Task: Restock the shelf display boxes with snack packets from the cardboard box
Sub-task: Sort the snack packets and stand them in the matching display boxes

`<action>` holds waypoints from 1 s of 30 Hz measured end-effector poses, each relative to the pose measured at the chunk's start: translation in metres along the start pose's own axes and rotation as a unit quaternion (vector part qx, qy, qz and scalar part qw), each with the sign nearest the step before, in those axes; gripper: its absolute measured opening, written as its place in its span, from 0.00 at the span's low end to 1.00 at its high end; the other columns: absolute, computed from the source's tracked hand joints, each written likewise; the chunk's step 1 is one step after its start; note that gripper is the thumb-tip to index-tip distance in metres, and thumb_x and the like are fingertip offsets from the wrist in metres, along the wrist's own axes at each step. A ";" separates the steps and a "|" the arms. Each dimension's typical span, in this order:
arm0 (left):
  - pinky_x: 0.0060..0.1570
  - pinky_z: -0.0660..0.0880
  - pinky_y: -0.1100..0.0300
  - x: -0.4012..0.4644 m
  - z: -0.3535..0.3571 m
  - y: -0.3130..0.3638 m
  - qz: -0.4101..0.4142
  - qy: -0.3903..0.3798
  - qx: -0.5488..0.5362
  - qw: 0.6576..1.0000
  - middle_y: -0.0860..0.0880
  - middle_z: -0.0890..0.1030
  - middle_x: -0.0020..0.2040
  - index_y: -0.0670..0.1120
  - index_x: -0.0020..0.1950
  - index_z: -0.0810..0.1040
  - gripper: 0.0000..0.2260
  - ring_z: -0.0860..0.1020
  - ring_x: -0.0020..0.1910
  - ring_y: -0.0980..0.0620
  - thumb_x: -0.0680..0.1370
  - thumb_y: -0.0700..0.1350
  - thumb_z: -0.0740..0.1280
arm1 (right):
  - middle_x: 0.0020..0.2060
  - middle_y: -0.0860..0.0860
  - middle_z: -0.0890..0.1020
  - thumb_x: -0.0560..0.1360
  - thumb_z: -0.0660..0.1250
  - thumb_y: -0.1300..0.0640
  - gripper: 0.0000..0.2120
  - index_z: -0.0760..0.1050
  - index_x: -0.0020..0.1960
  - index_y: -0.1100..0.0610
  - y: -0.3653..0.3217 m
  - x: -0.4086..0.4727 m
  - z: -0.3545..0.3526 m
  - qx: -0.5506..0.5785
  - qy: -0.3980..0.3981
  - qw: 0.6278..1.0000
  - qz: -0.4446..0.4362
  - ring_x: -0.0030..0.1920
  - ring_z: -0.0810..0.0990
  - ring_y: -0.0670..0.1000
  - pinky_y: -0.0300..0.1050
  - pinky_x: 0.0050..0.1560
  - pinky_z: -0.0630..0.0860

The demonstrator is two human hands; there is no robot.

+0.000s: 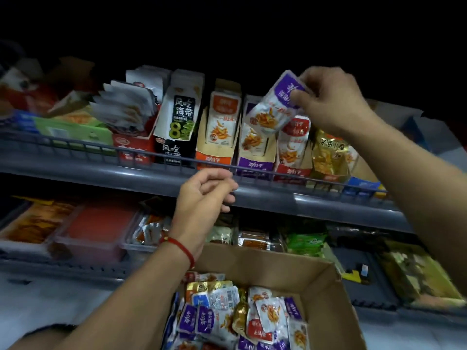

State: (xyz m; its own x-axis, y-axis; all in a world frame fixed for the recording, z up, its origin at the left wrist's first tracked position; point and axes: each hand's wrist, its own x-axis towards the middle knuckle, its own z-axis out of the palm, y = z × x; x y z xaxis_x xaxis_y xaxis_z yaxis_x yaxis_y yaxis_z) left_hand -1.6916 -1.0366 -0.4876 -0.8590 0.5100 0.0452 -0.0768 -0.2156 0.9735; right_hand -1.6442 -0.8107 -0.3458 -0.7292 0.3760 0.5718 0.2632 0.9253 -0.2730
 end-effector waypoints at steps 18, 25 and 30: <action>0.40 0.80 0.59 0.001 -0.007 0.000 -0.018 0.002 0.007 1.000 0.50 0.85 0.41 0.49 0.52 0.80 0.08 0.81 0.38 0.56 0.76 0.39 0.71 | 0.56 0.60 0.82 0.79 0.71 0.49 0.17 0.77 0.63 0.56 -0.019 0.039 0.065 -0.267 -0.061 0.960 -0.061 0.54 0.82 0.62 0.59 0.50 0.81; 0.39 0.80 0.60 0.000 -0.008 0.000 -0.019 0.001 0.024 1.000 0.51 0.84 0.40 0.48 0.52 0.80 0.08 0.82 0.38 0.56 0.76 0.38 0.71 | 0.57 0.62 0.81 0.79 0.71 0.52 0.17 0.76 0.65 0.59 -0.019 0.034 0.070 -0.297 -0.002 0.951 -0.088 0.54 0.81 0.64 0.57 0.48 0.79; 0.38 0.78 0.60 -0.001 -0.006 -0.006 -0.029 0.001 0.043 0.999 0.49 0.84 0.42 0.48 0.52 0.80 0.08 0.82 0.39 0.54 0.76 0.38 0.70 | 0.59 0.62 0.79 0.80 0.69 0.56 0.17 0.75 0.67 0.59 -0.014 0.032 0.068 -0.302 0.009 0.947 -0.108 0.56 0.79 0.65 0.57 0.48 0.76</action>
State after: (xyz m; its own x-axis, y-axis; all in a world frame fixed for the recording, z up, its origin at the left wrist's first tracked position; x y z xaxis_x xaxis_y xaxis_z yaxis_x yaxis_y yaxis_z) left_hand -1.6937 -1.0409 -0.4945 -0.8554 0.5178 -0.0117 -0.0823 -0.1137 0.9901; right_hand -1.7139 -0.8154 -0.3763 -0.7975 0.1696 0.5789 0.4261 0.8377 0.3417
